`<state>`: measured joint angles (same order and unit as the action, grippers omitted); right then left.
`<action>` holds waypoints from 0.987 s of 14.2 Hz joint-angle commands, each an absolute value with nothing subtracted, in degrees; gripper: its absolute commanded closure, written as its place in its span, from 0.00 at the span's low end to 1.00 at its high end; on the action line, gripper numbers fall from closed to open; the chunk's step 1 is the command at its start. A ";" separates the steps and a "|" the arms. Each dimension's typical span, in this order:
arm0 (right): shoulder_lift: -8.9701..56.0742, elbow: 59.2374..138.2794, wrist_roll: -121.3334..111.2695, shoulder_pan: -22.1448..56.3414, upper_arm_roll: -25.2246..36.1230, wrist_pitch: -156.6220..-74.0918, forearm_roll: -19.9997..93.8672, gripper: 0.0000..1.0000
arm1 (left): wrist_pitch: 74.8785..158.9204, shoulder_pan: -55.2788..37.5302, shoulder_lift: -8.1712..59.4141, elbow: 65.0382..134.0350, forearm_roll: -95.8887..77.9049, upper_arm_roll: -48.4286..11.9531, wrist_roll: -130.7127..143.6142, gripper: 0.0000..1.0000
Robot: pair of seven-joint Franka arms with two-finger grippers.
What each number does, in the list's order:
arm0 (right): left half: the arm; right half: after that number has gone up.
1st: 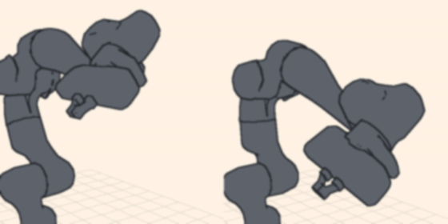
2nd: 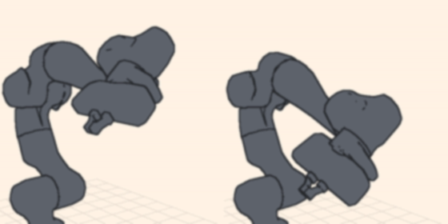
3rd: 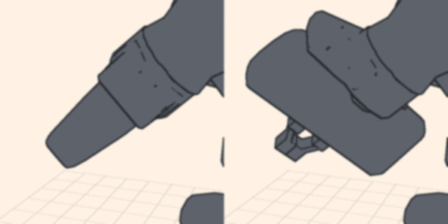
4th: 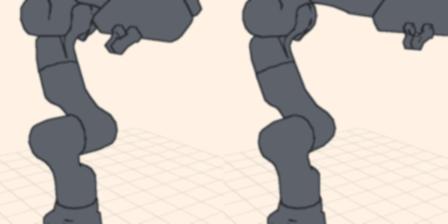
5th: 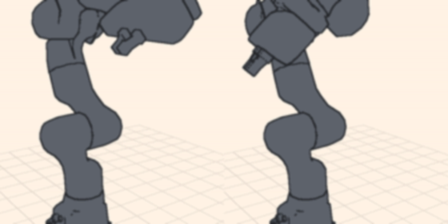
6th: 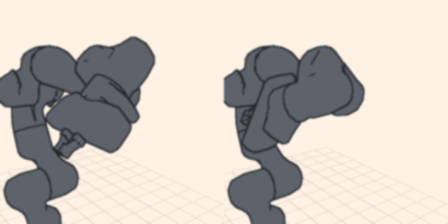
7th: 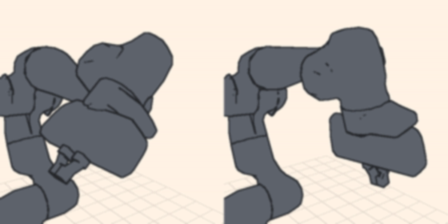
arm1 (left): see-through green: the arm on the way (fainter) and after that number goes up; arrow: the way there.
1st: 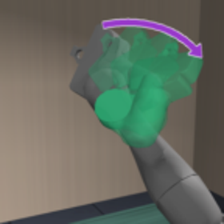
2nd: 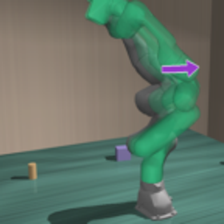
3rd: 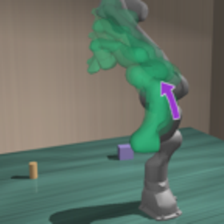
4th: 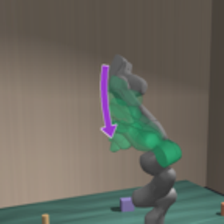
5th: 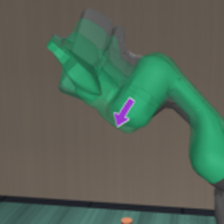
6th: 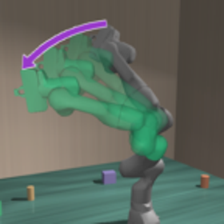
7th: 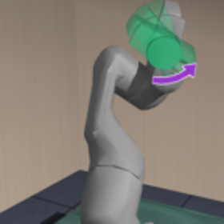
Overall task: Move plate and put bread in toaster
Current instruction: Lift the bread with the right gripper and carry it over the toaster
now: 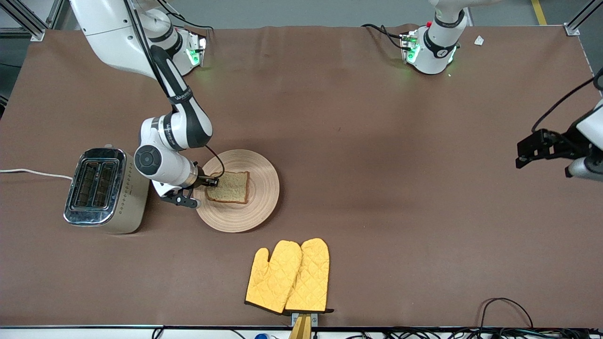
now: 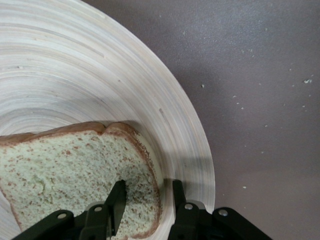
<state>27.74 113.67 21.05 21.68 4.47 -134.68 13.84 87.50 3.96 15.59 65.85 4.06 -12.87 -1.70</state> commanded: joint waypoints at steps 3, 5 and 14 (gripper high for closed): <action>28.12 113.64 21.62 22.67 4.75 -135.35 14.94 1.00 | 92.72 5.79 2.83 83.20 1.69 -13.10 5.98 0.00; 28.12 112.86 21.97 22.68 4.75 -134.57 14.94 1.00 | 94.74 5.89 -1.30 89.00 -0.09 -13.10 6.33 0.00; 25.05 85.25 26.11 27.05 8.00 -87.13 -24.96 1.00 | 95.54 -4.13 -5.36 93.78 -0.09 -5.71 11.95 0.00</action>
<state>23.72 86.45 24.05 23.29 7.60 -90.89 -12.43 94.25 -3.45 -3.74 91.56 0.45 -7.01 11.44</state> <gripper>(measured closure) 0.930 0.000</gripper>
